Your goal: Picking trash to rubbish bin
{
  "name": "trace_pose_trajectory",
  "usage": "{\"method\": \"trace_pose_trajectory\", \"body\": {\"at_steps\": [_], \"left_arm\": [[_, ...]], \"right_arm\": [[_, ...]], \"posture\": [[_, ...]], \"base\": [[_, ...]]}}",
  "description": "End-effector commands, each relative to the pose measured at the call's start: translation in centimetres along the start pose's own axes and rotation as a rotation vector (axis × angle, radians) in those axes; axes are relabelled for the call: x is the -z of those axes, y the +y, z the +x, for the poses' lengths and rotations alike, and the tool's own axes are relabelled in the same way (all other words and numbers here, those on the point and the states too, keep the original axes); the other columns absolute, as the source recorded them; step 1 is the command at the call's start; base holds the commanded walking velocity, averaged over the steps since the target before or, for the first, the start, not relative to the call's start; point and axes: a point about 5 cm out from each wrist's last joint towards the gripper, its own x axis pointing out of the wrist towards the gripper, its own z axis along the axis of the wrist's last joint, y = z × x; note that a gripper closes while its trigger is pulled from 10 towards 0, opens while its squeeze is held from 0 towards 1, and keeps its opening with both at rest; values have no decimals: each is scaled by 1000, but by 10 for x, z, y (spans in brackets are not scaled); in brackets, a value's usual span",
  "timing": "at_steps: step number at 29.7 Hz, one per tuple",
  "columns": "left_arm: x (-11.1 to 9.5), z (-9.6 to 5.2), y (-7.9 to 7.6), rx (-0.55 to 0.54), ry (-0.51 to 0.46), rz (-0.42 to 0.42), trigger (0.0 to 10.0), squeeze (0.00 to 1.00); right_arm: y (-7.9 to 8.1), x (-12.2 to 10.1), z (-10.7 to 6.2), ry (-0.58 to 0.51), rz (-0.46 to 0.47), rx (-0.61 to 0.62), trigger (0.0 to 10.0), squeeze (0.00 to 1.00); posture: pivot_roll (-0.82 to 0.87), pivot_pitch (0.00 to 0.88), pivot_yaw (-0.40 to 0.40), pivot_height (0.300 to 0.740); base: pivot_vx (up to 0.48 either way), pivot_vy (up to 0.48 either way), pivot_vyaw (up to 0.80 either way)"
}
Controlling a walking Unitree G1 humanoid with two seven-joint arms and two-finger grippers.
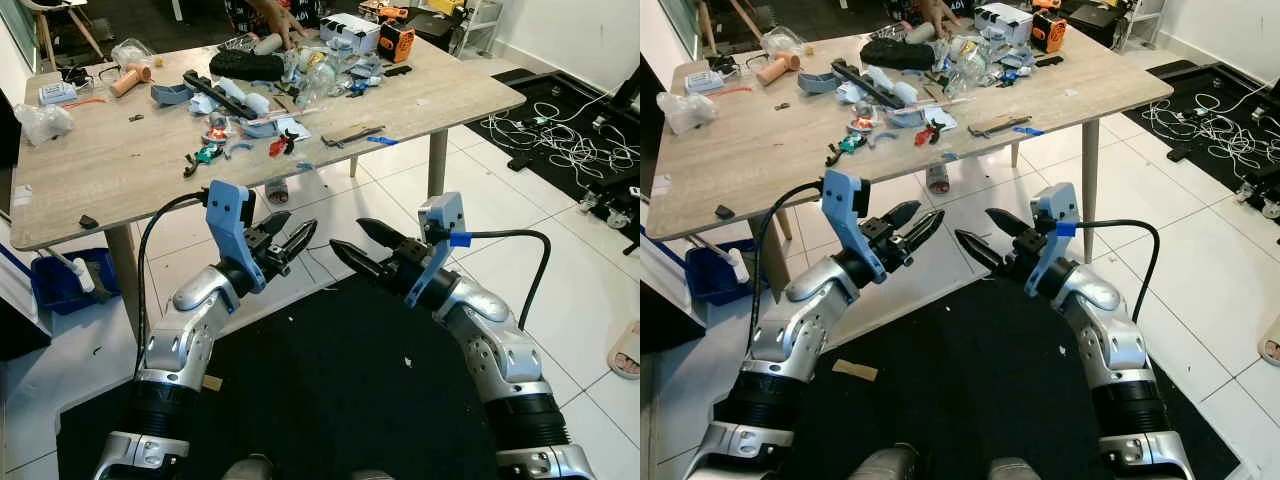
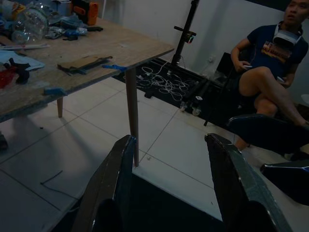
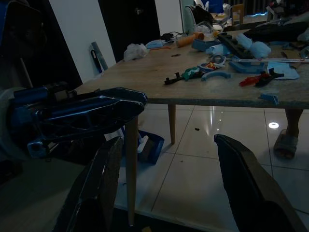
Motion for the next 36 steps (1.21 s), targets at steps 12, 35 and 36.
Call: {"method": "trace_pose_trajectory", "body": {"at_steps": [12, 35, 36], "left_arm": [[3, -1, 0, 10, 16, 14, 10000, 0], [3, -3, -2, 19, 10, 16, 10000, 0], [3, -3, -2, 20, 11, 16, 10000, 0]], "right_arm": [[-2, 2, -3, -7, 24, 22, 10000, 0], [0, 1, -4, -7, 26, 24, 10000, 0], [0, 1, -4, -7, 28, 25, 10000, 0]], "posture": [[-103, 0, -4, 740], [-93, 0, -9, 740], [-93, 0, -8, 740]], "base": [[0, 0, 0], [0, 0, 0], [0, 0, 0]]}}
